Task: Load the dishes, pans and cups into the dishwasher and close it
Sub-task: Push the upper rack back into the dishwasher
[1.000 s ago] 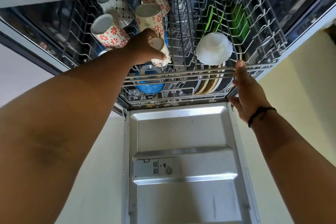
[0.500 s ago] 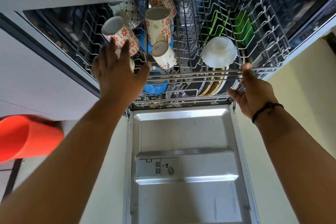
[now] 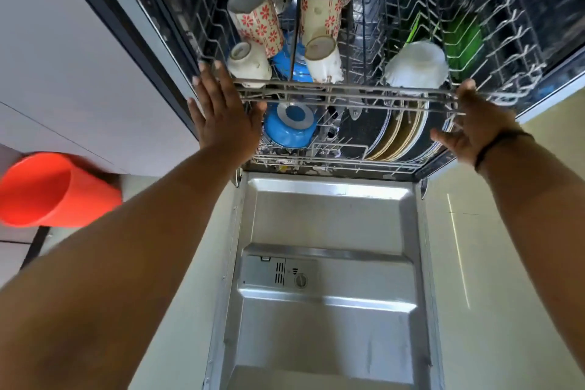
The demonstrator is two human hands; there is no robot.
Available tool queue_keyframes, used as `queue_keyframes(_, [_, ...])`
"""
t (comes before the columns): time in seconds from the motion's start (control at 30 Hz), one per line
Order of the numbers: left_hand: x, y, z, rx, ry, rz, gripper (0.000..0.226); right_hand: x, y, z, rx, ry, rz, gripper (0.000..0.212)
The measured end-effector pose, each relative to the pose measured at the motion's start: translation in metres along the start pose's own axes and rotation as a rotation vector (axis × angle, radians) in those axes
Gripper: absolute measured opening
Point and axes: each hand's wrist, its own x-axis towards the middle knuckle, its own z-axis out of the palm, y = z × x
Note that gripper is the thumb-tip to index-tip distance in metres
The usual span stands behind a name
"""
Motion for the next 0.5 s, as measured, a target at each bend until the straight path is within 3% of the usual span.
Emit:
queue_keyframes(0.2, [0.015,0.007,-0.021,0.106,-0.188,-0.056,0.088,-0.015,-0.013,0.002,-0.226,-0.134,-0.035,0.064])
queue_keyframes(0.37, [-0.044,-0.008,-0.020,0.077,-0.115,0.105,0.080,-0.036,0.029,-0.015,-0.236,-0.173,-0.012,0.059])
queue_keyframes(0.43, [-0.095,-0.029,0.000,0.116,-0.245,0.166,0.079,-0.047,0.075,-0.029,-0.236,-0.193,0.038,0.045])
queue_keyframes(0.5, [-0.158,-0.054,0.027,0.164,-0.475,0.125,0.079,-0.062,0.140,-0.057,-0.277,-0.230,0.173,0.044])
